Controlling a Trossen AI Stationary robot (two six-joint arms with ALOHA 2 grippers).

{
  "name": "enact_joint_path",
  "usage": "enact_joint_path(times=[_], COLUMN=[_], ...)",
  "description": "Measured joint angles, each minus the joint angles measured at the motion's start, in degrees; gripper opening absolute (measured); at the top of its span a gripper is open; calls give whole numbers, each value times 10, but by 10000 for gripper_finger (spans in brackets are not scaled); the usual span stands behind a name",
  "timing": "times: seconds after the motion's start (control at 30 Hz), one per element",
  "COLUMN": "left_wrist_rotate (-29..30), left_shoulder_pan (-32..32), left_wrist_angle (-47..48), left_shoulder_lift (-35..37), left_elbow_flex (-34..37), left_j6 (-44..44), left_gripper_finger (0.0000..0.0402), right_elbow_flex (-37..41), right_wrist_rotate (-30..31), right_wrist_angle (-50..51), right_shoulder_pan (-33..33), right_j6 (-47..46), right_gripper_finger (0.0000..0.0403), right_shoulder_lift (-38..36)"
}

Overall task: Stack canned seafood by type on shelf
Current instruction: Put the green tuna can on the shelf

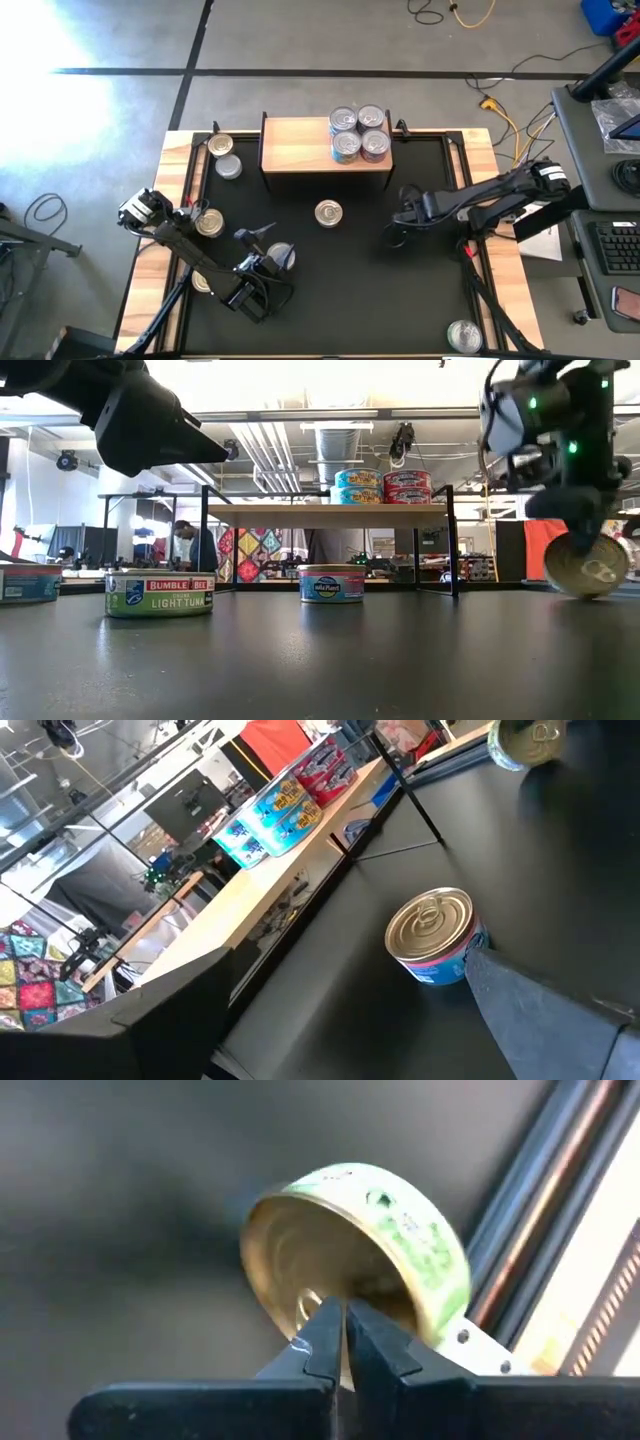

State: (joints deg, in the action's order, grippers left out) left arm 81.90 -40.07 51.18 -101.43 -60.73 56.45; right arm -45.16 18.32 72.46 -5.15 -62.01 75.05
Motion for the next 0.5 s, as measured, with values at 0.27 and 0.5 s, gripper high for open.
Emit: enact_joint_path(times=[0.27, 0.5], left_wrist_rotate=[1, 1], left_shoulder_pan=[1, 1], left_wrist_angle=[0, 0], left_shoulder_lift=[0, 0], left_elbow_flex=[0, 0], left_j6=[-2, -2], left_gripper_finger=[381, 381], right_elbow_flex=[18, 23], right_wrist_rotate=[29, 98], right_wrist_angle=[-1, -13], right_shoulder_pan=[38, 99], right_j6=[-4, 34], right_gripper_finger=[13, 13], right_shoulder_lift=[-6, -10])
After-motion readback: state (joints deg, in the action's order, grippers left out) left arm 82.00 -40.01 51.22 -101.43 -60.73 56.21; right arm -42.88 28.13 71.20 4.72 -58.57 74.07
